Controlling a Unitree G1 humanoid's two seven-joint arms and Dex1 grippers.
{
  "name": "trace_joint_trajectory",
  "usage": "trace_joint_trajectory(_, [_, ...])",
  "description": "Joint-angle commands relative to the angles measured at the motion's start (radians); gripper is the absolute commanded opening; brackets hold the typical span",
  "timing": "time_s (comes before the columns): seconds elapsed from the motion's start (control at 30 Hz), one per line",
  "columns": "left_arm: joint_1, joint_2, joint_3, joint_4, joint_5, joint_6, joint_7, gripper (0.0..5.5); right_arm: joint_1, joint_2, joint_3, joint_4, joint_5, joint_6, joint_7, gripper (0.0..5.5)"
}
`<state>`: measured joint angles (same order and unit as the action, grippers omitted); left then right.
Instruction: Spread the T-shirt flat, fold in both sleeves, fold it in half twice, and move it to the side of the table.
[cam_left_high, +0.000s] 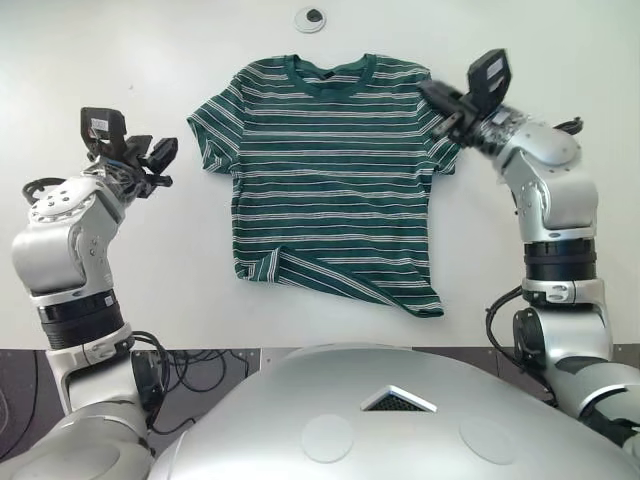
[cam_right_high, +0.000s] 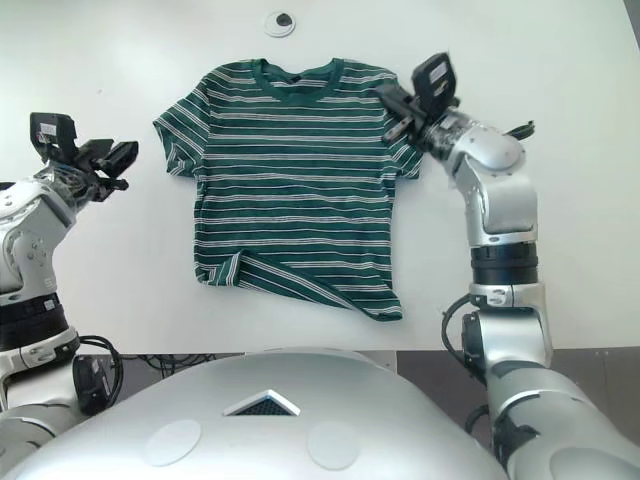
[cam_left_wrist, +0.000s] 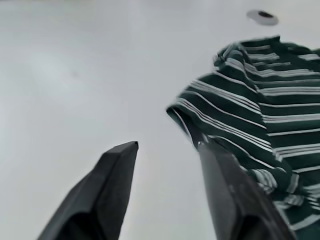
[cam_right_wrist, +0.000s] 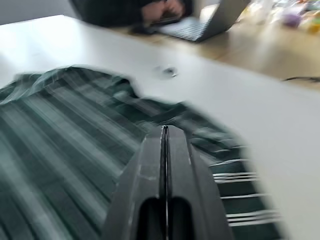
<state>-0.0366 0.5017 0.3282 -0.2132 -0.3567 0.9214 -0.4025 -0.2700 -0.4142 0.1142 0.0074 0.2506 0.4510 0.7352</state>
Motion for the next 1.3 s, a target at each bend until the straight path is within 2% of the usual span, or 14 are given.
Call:
trace_joint_trajectory(0.03, [0.009,-0.05,0.003,-0.052,-0.05,-0.026,-0.01,2.25,0.067,-0.043,0.102,-0.114,0.057,0.084,0.141,0.0])
trace_joint_trajectory(0.1, [-0.001,-0.064,-0.053,-0.094,-0.054,-0.099,-0.044,2.04,0.076,-0.01,0.128,-0.133,0.1,0.109,0.176,0.0])
trace_joint_trajectory(0.2, [-0.006,-0.046,-0.2,-0.117,0.005,-0.198,-0.09,1.66,0.083,0.01,0.203,-0.156,0.126,0.118,0.237,0.0])
trace_joint_trajectory(0.3, [-0.049,-0.021,-0.355,-0.017,0.117,-0.284,-0.115,1.18,0.053,0.035,0.291,-0.125,0.133,0.124,0.317,0.0])
trace_joint_trajectory(0.43, [-0.1,-0.007,-0.478,0.133,0.212,-0.338,-0.149,0.5,0.027,0.055,0.405,-0.092,0.123,0.141,0.386,0.0])
trace_joint_trajectory(0.53, [-0.107,-0.03,-0.517,0.185,0.227,-0.358,-0.173,0.07,0.016,0.055,0.439,-0.09,0.153,0.196,0.43,0.0])
trace_joint_trajectory(0.6, [-0.117,-0.054,-0.543,0.237,0.243,-0.369,-0.174,0.03,0.0,0.085,0.45,-0.049,0.147,0.209,0.423,0.0])
trace_joint_trajectory(0.8, [-0.108,-0.089,-0.578,0.29,0.267,-0.376,-0.167,0.03,-0.045,0.265,0.34,0.058,0.176,0.226,0.26,0.0])
trace_joint_trajectory(1.03, [-0.116,-0.094,-0.554,0.31,0.271,-0.364,-0.14,0.03,-0.044,0.207,0.6,0.13,-0.064,0.099,0.276,0.0])
trace_joint_trajectory(1.2, [-0.12,-0.105,-0.542,0.321,0.277,-0.354,-0.113,0.03,-0.082,0.175,0.663,0.115,-0.082,0.137,0.378,0.0])
trace_joint_trajectory(1.3, [-0.139,-0.121,-0.536,0.364,0.292,-0.351,-0.082,0.03,-0.112,0.121,0.684,0.039,-0.007,0.257,0.504,0.0])
